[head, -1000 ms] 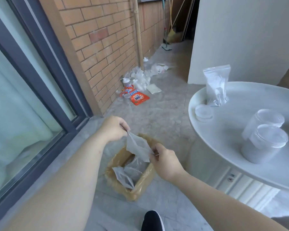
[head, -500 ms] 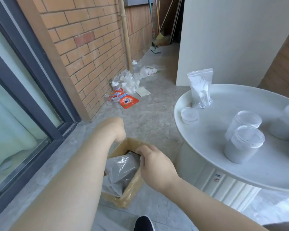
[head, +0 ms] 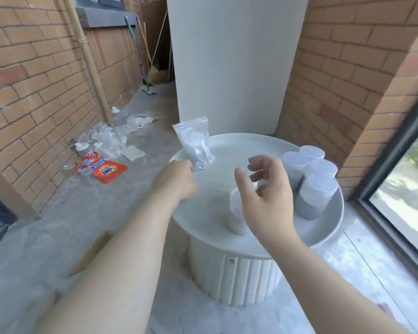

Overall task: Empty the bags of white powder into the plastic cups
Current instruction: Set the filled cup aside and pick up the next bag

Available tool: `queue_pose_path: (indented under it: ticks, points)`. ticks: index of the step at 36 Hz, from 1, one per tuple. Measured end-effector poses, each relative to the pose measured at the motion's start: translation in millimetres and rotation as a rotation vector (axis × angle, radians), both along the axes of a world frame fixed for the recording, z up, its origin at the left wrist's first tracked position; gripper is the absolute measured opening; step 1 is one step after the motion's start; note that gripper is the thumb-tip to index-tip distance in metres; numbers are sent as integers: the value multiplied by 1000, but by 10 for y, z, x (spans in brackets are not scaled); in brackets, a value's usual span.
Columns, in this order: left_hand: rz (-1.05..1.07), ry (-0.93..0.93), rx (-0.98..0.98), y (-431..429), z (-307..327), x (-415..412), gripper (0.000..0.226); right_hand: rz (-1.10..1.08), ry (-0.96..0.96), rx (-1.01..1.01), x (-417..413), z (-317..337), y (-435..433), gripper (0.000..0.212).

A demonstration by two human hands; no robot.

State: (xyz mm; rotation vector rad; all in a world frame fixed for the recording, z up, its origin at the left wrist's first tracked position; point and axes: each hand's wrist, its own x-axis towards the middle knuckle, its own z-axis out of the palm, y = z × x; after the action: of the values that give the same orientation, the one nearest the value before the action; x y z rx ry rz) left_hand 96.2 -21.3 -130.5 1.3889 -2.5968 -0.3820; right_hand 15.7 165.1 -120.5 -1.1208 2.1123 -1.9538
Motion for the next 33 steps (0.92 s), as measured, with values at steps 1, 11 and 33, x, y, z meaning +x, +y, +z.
queue_pose_path:
  ticks: [1, 11, 33]
  points:
    - [5, -23, -9, 29, -17, -83, 40, -12, -32, 19, -93, -23, 52, 20]
    - [104, -149, -47, -44, -277, -442, 61, 187, -143, 439, -602, -260, 300, 71]
    - [105, -151, -19, -206, -336, -434, 45, 213, 182, 801, -589, -625, 31, 51]
